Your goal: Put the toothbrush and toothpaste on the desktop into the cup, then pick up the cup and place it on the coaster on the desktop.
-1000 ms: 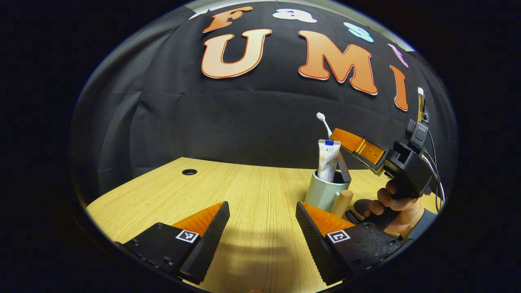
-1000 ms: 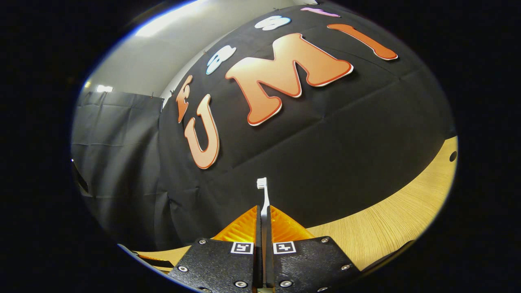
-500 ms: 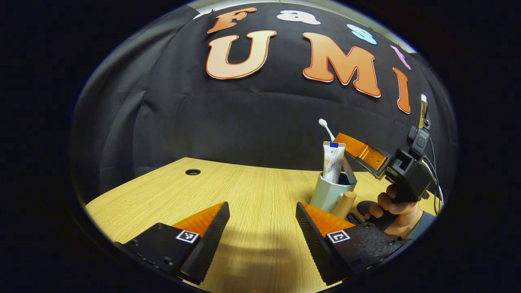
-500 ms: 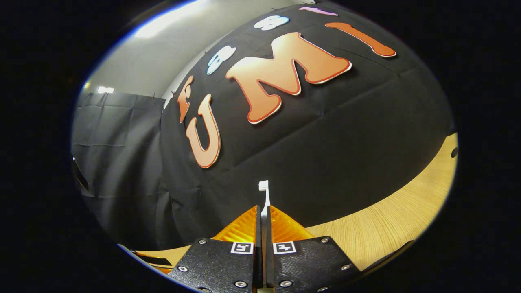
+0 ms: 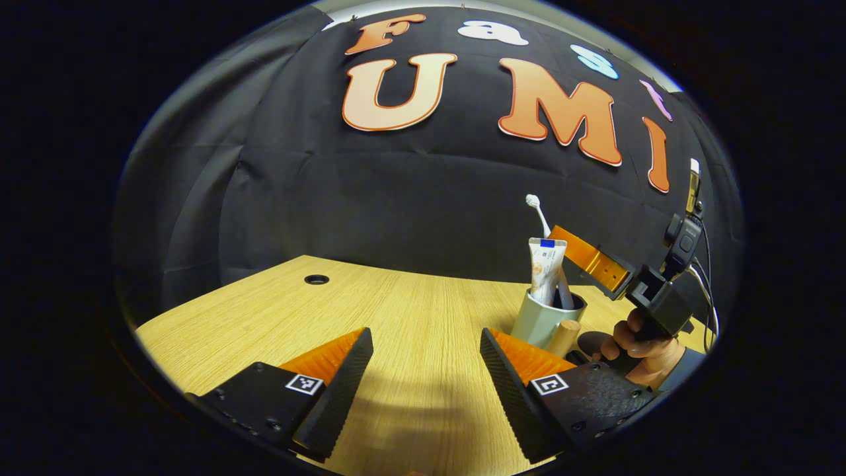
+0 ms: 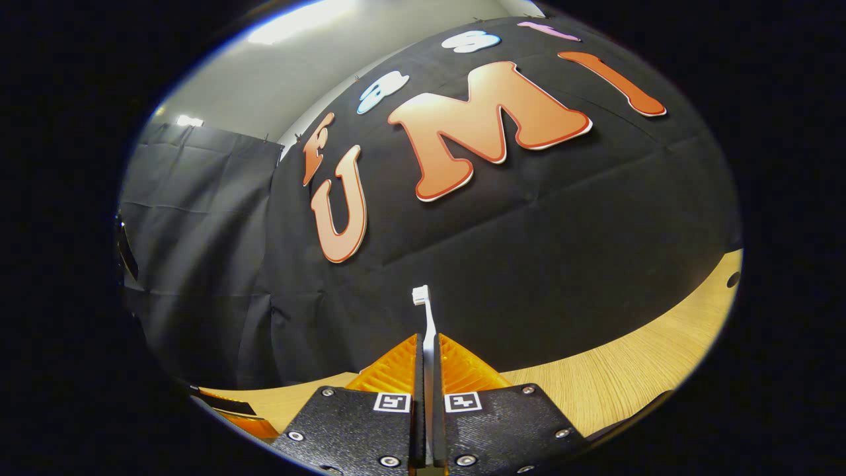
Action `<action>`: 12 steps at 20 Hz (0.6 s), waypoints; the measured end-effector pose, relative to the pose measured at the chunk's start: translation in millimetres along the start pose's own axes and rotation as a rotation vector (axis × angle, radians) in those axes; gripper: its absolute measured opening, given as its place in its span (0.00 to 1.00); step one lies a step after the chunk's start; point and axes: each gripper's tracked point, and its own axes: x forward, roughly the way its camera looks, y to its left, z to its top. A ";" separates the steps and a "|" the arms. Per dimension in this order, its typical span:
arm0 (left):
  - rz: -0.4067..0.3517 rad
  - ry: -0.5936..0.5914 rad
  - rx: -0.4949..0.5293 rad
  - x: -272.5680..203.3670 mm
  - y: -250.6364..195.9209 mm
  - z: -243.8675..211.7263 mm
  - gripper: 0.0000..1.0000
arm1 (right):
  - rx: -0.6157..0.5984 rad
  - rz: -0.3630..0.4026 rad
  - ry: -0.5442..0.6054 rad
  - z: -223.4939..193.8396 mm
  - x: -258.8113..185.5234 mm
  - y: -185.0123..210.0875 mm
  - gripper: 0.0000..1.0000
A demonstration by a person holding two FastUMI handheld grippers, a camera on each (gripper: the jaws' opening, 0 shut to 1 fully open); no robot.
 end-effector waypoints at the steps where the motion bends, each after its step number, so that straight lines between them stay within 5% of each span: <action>1: 0.002 0.002 0.001 0.3 0.3 -0.9 0.98 | 0.009 0.000 0.004 -2.6 -0.4 -0.2 0.05; 6: -0.010 0.014 0.002 0.9 -5.9 1.3 0.98 | -0.085 0.033 0.108 -13.5 -19.8 4.6 0.07; 11: -0.062 -0.012 0.052 -22.2 -39.0 40.4 0.98 | -0.165 0.077 0.143 18.1 -52.7 8.2 0.17; 12: -0.077 -0.013 0.076 -25.2 -49.9 51.4 0.98 | -0.172 0.081 0.160 22.6 -58.9 7.6 0.34</action>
